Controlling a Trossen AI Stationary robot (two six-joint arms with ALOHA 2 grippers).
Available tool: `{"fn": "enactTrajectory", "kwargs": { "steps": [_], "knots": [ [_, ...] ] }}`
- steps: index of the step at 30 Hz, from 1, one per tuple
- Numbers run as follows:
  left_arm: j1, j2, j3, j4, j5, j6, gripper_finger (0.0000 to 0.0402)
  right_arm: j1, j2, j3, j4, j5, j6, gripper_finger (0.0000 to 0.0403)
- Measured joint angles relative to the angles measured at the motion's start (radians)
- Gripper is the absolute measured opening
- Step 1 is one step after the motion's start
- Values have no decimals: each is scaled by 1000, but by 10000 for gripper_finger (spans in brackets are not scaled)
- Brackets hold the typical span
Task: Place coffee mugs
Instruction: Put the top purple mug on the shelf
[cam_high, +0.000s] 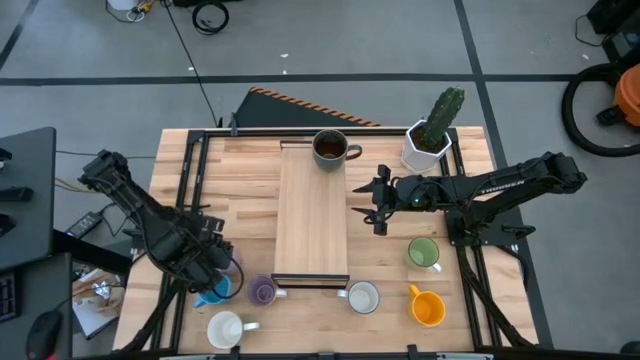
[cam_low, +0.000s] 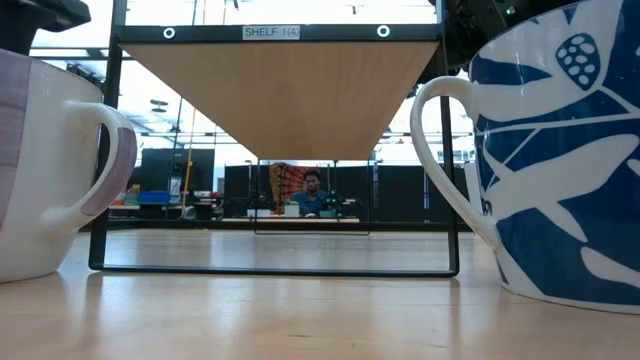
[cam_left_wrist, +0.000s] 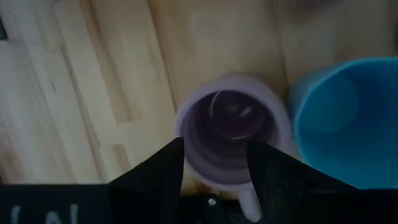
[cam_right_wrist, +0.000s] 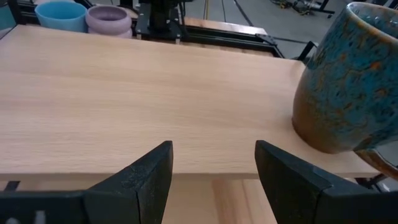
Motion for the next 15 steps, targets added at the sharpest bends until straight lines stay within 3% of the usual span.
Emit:
{"fn": "enactTrajectory", "kwargs": {
  "steps": [10, 15],
  "knots": [
    [-91, 0, -3, 1, 15, -130, 180, 0, 0, 0, 0, -2, 7, 233],
    [-135, 0, -63, 41, 16, -158, 172, 0, 0, 0, 2, -3, 7, 233]
  ]
}}
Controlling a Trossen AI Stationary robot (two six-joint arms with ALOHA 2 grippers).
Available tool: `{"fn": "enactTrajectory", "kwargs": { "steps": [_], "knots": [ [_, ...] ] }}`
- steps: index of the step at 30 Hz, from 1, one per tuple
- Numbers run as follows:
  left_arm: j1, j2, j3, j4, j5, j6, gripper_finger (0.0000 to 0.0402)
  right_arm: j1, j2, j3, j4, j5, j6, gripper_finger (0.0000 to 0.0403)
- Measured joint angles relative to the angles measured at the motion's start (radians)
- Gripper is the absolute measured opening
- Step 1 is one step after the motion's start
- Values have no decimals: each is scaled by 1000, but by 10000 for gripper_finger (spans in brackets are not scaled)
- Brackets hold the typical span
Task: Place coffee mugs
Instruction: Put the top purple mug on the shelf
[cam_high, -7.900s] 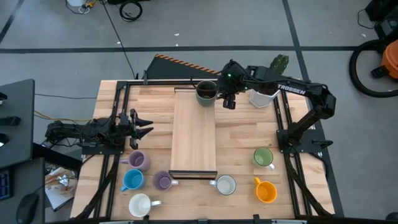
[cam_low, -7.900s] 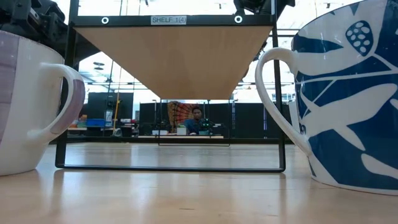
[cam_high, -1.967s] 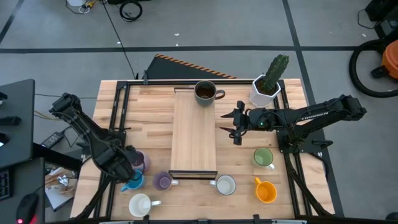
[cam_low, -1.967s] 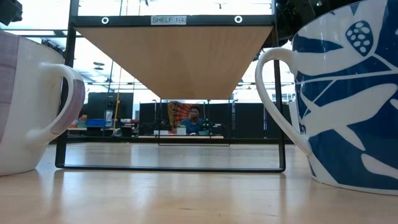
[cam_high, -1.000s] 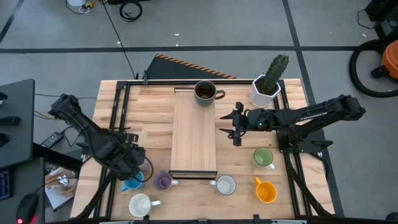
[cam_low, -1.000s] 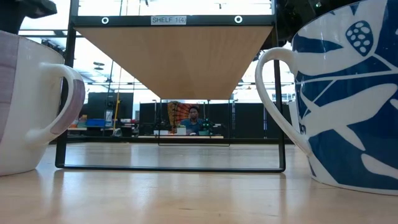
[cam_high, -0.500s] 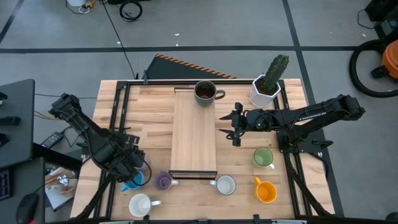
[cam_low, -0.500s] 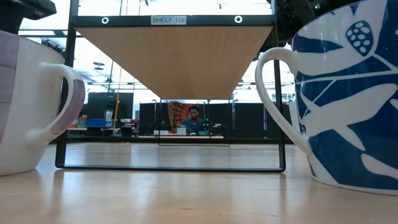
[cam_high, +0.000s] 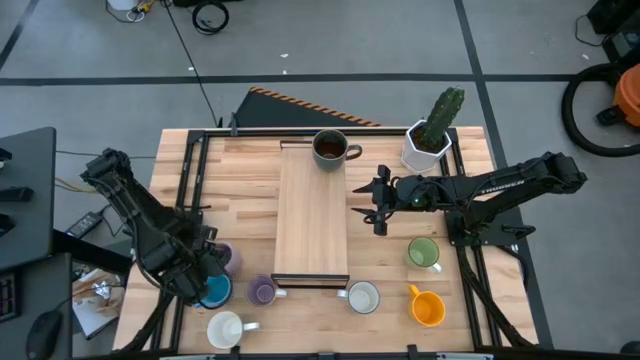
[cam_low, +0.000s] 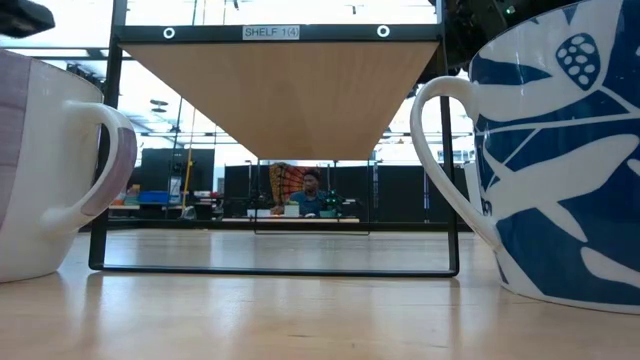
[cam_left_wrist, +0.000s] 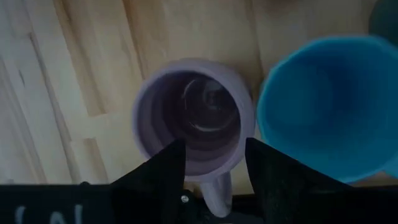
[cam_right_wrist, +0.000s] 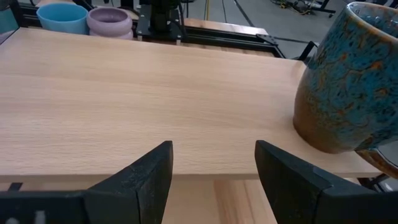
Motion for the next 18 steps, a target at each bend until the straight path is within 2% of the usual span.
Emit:
{"fn": "enactTrajectory", "kwargs": {
  "steps": [18],
  "knots": [
    [-8, 0, -136, 94, 29, 1, 165, 0, 0, 0, 6, -1, 4, 233]
  ]
}}
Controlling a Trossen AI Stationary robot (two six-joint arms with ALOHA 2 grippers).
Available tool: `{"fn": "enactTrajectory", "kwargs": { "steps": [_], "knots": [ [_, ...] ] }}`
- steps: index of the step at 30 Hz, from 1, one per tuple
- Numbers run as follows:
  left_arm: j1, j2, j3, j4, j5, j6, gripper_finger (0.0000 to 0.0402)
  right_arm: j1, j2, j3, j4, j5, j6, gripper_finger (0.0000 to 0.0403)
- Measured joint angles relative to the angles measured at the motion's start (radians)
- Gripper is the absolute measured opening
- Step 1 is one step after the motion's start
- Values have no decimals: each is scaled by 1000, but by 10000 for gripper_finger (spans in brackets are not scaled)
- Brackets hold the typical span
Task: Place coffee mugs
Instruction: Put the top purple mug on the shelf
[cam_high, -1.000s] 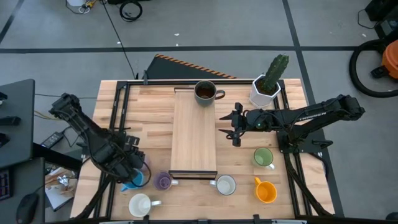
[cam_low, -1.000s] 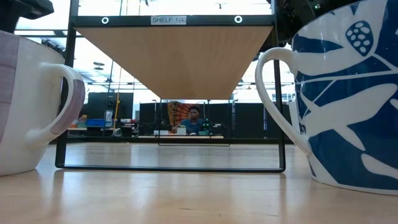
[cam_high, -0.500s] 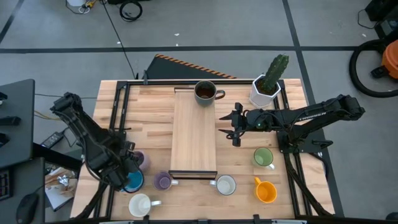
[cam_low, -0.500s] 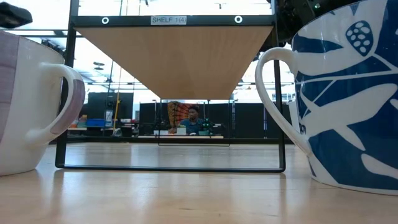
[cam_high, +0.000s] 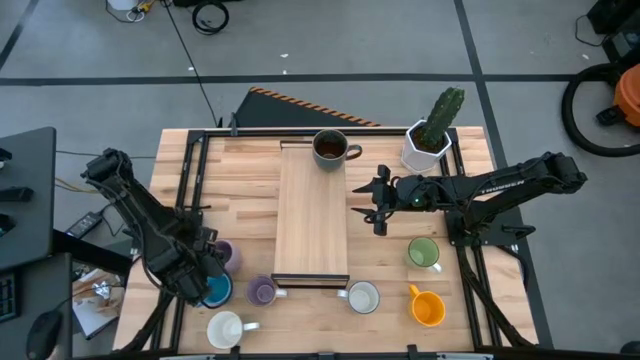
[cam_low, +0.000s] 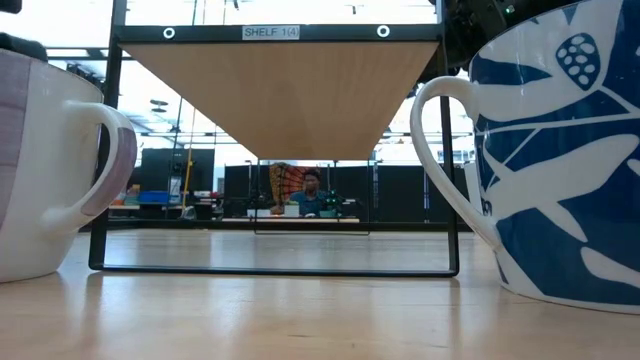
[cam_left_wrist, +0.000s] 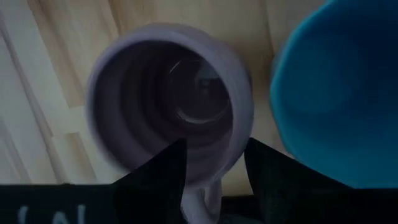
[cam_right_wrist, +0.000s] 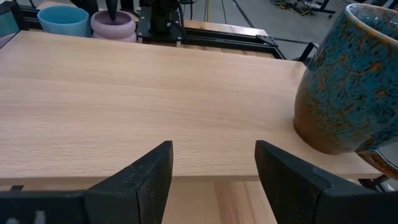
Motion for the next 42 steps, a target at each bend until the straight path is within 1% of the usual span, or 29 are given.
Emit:
{"fn": "enactTrajectory", "kwargs": {
  "steps": [4, 9, 17, 20, 24, 28, 42],
  "knots": [
    [18, 0, -31, 38, 3, 0, 144, 0, 0, 0, 0, 0, 4, 233],
    [37, 0, -31, 47, 2, 13, 112, 0, 0, 0, 0, 0, 7, 233],
    [37, 0, -32, 54, 15, 59, 57, 0, 0, 0, 0, 0, 13, 233],
    [37, 0, -32, 51, 7, 87, 42, 0, 0, 0, 0, 0, 13, 233],
    [56, 0, -26, 50, 1, 120, 40, 0, 0, 0, 0, 0, 15, 233],
    [100, 0, 11, 29, -4, 180, 40, 0, 0, 0, 10, 0, 16, 233],
    [245, -29, 213, -144, -8, 368, 40, 0, 0, 0, 8, 0, 21, 233]
  ]
}}
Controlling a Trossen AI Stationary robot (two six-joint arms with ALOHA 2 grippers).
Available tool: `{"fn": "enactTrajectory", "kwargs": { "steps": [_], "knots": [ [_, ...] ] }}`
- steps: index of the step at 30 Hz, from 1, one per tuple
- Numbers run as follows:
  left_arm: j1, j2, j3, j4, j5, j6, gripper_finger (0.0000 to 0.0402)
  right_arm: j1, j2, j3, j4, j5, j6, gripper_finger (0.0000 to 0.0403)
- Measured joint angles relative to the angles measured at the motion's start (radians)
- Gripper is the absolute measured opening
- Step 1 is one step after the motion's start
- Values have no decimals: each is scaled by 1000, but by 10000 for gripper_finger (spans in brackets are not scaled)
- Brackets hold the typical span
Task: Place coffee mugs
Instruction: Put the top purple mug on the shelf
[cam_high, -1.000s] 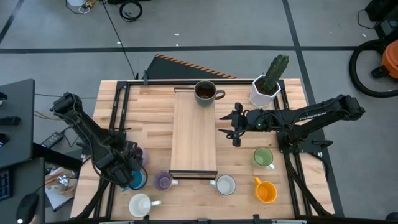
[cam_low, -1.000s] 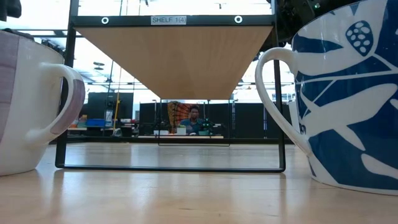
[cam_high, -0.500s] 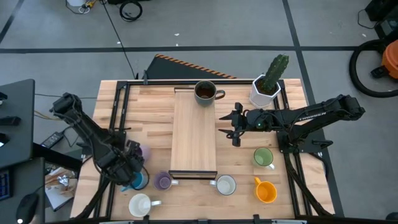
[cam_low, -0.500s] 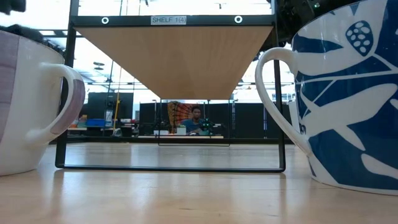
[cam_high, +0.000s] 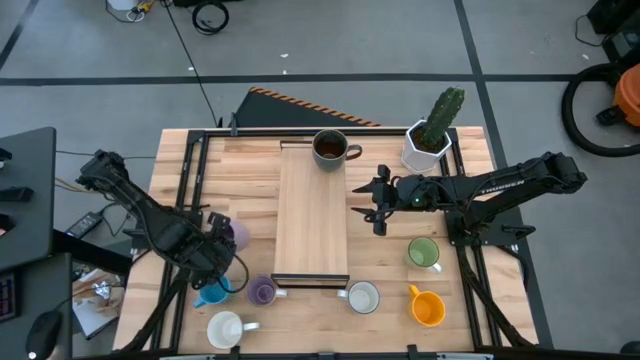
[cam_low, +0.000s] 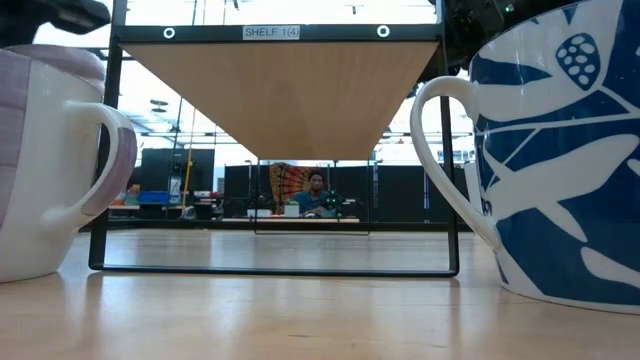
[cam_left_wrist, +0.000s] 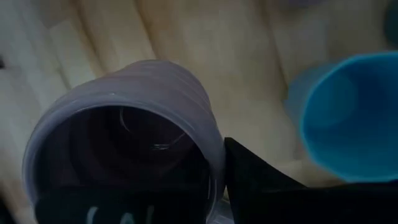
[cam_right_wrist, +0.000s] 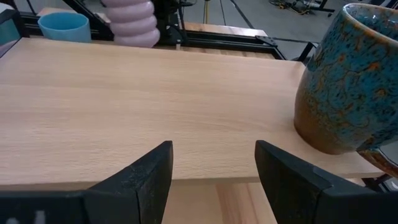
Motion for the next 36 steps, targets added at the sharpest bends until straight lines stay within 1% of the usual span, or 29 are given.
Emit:
{"fn": "enactTrajectory", "kwargs": {
  "steps": [7, 13, 16, 21, 24, 28, 36],
  "knots": [
    [105, 0, 88, -79, -2, 184, 40, -1, -9, 0, 72, 7, -74, 233],
    [183, -2, 180, -159, -3, 327, 40, -3, -16, 0, 52, 1, -37, 233],
    [231, -2, 220, -181, -3, 423, 40, -1, -19, 0, 38, -3, -54, 233],
    [315, -2, 281, -183, -19, 672, 40, -2, -80, 0, 55, 8, -93, 233],
    [368, -2, 290, -183, -60, 826, 39, -1, -121, 0, 58, 8, -94, 233],
    [439, -2, 290, -180, -95, 963, 39, -1, -147, 0, 42, 8, -81, 233],
    [554, -1, 290, -37, -97, 1243, 39, -1, -154, 0, 18, 8, -78, 233]
  ]
}}
